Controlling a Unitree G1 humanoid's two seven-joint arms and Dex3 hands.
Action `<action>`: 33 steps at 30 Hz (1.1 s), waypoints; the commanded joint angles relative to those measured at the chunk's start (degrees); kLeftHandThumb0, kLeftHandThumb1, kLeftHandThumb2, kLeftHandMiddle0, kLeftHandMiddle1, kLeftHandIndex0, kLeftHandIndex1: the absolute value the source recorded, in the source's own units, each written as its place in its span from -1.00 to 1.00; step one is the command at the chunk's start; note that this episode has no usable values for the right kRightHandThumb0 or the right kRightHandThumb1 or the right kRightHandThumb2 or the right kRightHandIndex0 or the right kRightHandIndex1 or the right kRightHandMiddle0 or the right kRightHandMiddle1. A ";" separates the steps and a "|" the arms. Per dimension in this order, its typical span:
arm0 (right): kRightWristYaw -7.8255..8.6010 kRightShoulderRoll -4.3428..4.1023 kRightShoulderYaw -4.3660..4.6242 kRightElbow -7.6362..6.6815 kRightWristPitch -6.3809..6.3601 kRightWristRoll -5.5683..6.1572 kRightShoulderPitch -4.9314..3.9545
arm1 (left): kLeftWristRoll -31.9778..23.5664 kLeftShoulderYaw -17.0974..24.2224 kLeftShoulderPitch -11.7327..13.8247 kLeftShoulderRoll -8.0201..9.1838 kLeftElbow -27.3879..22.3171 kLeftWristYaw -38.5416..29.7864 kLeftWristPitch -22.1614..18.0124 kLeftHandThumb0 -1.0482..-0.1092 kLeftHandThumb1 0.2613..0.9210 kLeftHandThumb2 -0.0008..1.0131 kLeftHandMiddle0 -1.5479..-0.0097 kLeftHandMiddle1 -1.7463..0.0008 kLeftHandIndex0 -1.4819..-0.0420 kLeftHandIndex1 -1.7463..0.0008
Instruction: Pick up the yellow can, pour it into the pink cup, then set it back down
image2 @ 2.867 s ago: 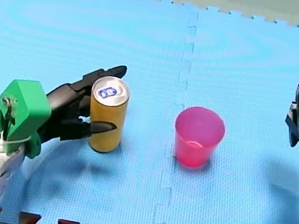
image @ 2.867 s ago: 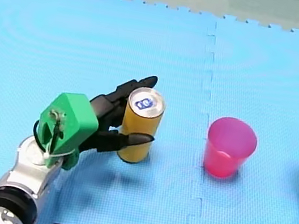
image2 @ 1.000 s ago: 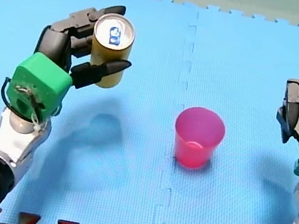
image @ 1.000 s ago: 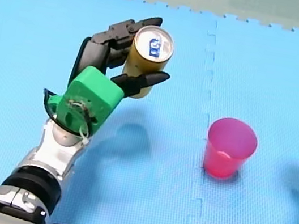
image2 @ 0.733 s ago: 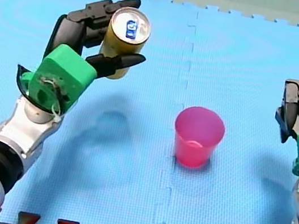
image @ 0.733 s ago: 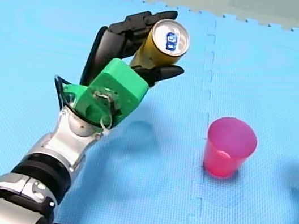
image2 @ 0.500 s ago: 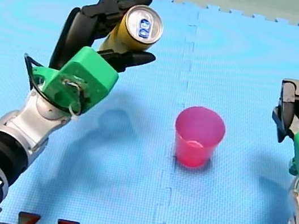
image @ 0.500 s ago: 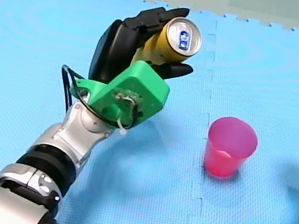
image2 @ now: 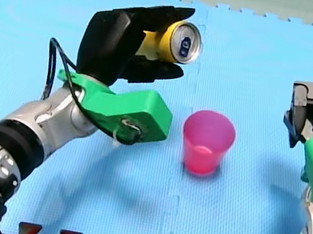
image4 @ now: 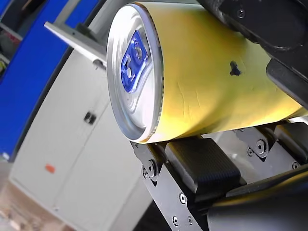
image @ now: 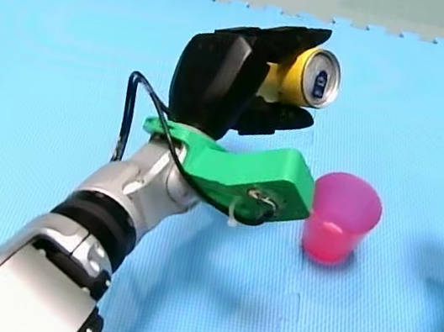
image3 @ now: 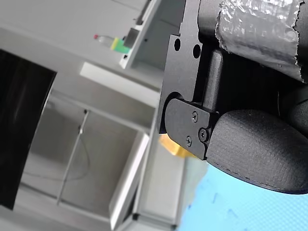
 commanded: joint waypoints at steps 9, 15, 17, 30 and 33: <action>-0.36 0.95 -0.39 -1.91 0.94 1.20 1.02 | 5.59 -6.77 -1.32 0.74 0.06 7.71 2.50 0.48 0.42 -0.99 -0.73 1.00 -0.70 1.00; -0.84 1.31 -0.39 -2.32 1.19 1.14 1.27 | 7.57 -9.64 -1.45 2.42 -0.32 8.86 1.35 0.64 0.49 -0.98 -0.71 1.00 -0.65 1.00; -0.96 1.35 -0.35 -2.44 1.18 1.06 1.34 | 8.47 -10.59 -1.53 2.86 -0.33 10.19 1.42 0.67 0.53 -0.98 -0.74 0.98 -0.66 0.99; -1.25 1.36 -0.23 -1.69 0.61 0.90 1.12 | 15.89 -18.05 -3.60 4.80 1.11 18.73 4.85 0.70 0.62 -0.99 -0.64 1.00 -0.66 1.00; -0.96 1.37 -0.30 -1.46 0.44 1.09 1.06 | 16.71 -19.07 -3.82 5.11 1.13 19.17 5.56 0.66 0.64 -0.99 -0.64 1.00 -0.63 1.00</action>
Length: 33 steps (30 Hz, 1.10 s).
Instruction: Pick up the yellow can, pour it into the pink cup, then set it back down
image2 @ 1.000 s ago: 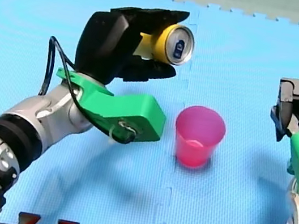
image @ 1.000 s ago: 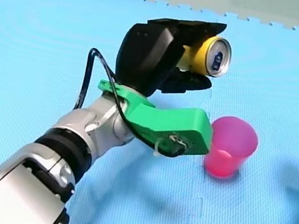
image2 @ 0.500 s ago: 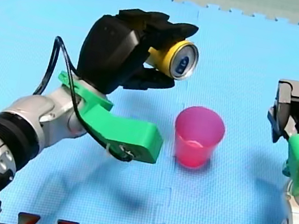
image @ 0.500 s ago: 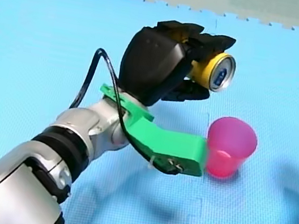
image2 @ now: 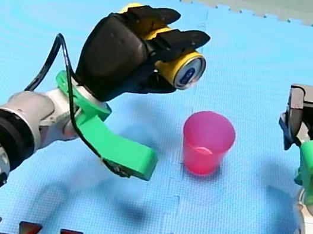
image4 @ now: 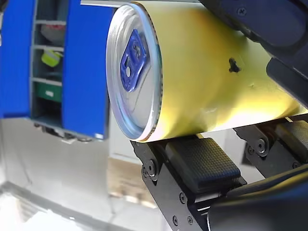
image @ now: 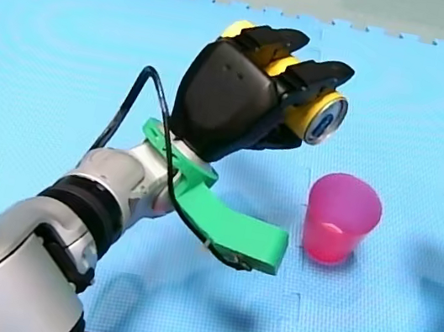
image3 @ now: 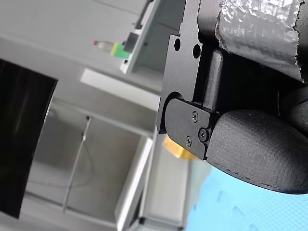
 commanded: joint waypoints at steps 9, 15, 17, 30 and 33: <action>0.22 -0.26 -0.19 0.67 -0.82 0.26 -0.32 | 0.14 -1.76 -0.90 0.49 0.03 -0.28 0.92 0.61 0.67 -0.99 -0.59 1.00 -0.56 1.00; 0.37 -0.26 -0.17 0.95 -0.99 0.21 -0.44 | -0.25 -1.95 -0.95 0.13 0.15 -0.65 1.17 0.59 0.70 -0.99 -0.59 1.00 -0.53 1.00; 0.36 -0.23 -0.15 0.96 -1.02 0.20 -0.46 | -0.37 -1.98 -1.02 -0.06 0.17 -0.78 1.27 0.59 0.71 -0.99 -0.59 1.00 -0.53 1.00; 0.03 -0.42 -0.12 0.92 -1.15 -0.11 -0.23 | -1.47 -1.72 -1.39 -2.01 1.05 -1.29 2.19 0.65 0.71 -1.00 -0.66 0.98 -0.63 0.97; -0.05 -0.47 -0.13 0.79 -1.13 -0.14 -0.17 | -1.51 -1.80 -1.49 -2.30 1.14 -1.22 2.65 0.65 0.71 -1.00 -0.70 0.96 -0.66 0.97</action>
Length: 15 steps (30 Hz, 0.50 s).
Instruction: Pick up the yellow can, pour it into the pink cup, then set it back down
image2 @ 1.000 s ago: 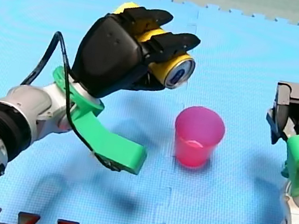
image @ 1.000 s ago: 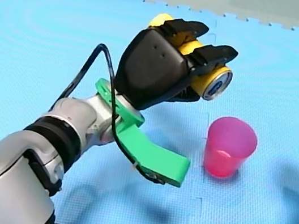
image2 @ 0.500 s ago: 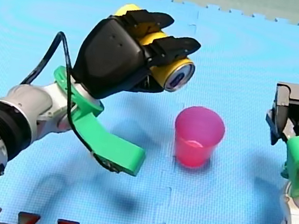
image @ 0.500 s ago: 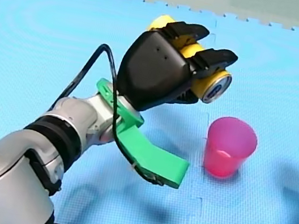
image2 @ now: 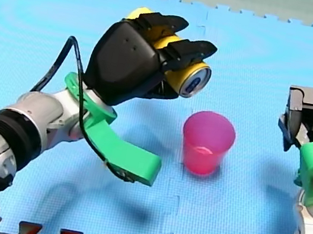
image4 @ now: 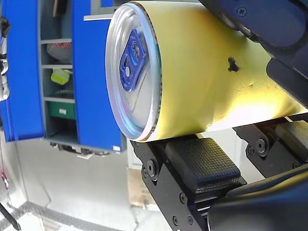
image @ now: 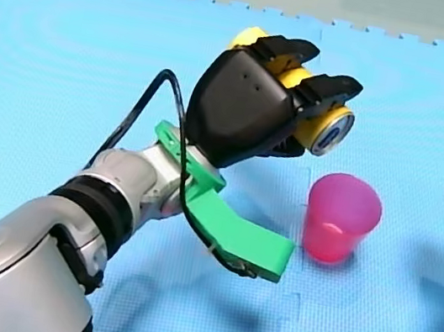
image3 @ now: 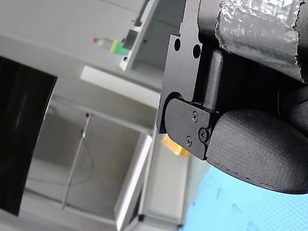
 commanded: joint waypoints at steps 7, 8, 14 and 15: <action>0.00 -0.45 -0.23 -0.10 -0.13 0.26 -0.03 | -1.41 0.91 -0.12 0.07 0.66 0.30 -0.04 0.65 0.71 -1.00 -0.69 0.97 -0.67 0.97; 0.15 -0.44 -0.32 -0.05 -0.26 0.43 -0.02 | -2.14 1.54 0.32 0.39 0.82 0.57 -0.88 0.65 0.71 -1.00 -0.67 0.98 -0.65 0.98; 2.00 -0.35 -1.10 0.37 -1.48 2.02 0.15 | -10.48 8.76 4.32 0.20 1.48 1.09 -5.96 0.60 0.71 -1.00 -0.62 1.00 -0.60 1.00; 2.28 -0.36 -1.20 0.38 -1.55 2.18 0.20 | -12.21 10.26 4.98 0.11 1.06 1.50 -7.66 0.51 0.69 -1.00 -0.60 1.00 -0.60 1.00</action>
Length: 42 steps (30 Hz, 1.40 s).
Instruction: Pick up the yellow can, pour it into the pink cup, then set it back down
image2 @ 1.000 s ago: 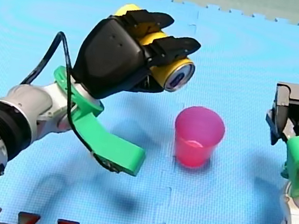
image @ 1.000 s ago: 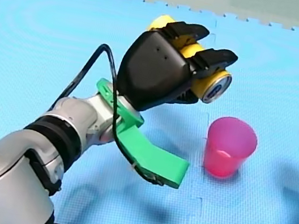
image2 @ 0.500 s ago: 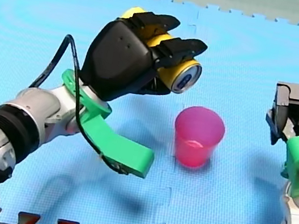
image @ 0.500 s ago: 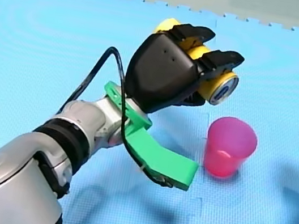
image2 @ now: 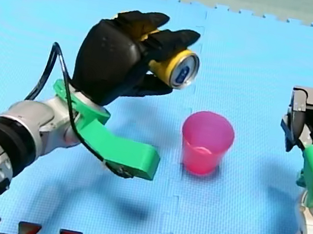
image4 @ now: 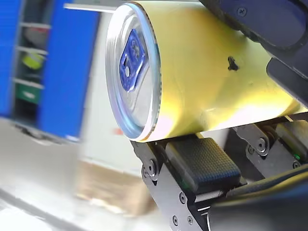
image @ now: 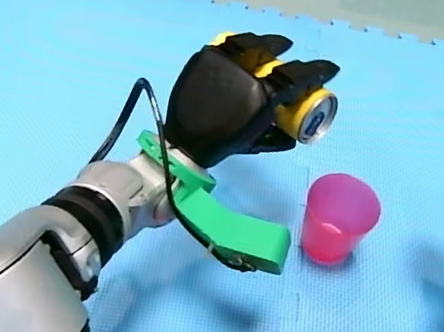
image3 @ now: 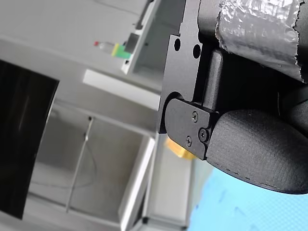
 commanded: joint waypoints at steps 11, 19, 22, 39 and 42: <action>1.58 -0.50 -0.86 0.10 0.01 1.12 0.22 | -24.79 19.88 7.47 -4.06 -1.53 -15.23 -19.53 0.43 0.49 -1.00 -0.58 1.00 -0.64 0.99; 1.94 -0.71 -0.96 0.46 0.19 1.12 0.14 | -39.23 28.82 10.60 -6.74 -2.30 -35.40 -24.66 0.47 0.46 -1.00 -0.62 0.98 -0.65 0.99; 1.96 -0.87 -0.97 0.52 0.22 1.04 0.15 | -44.78 32.25 11.55 -8.12 -2.96 -42.37 -23.65 0.48 0.46 -1.00 -0.63 0.98 -0.65 0.99; -0.46 -1.83 0.08 -0.44 2.15 -2.21 0.35 | -58.94 42.21 14.80 -10.40 -8.38 -60.36 -11.59 0.50 0.49 -0.99 -0.68 0.99 -0.65 0.99; -0.84 -1.86 0.25 -0.92 2.69 -2.38 0.47 | -59.10 43.54 15.31 -10.63 -9.55 -61.56 -9.77 0.50 0.50 -0.99 -0.69 0.99 -0.66 0.99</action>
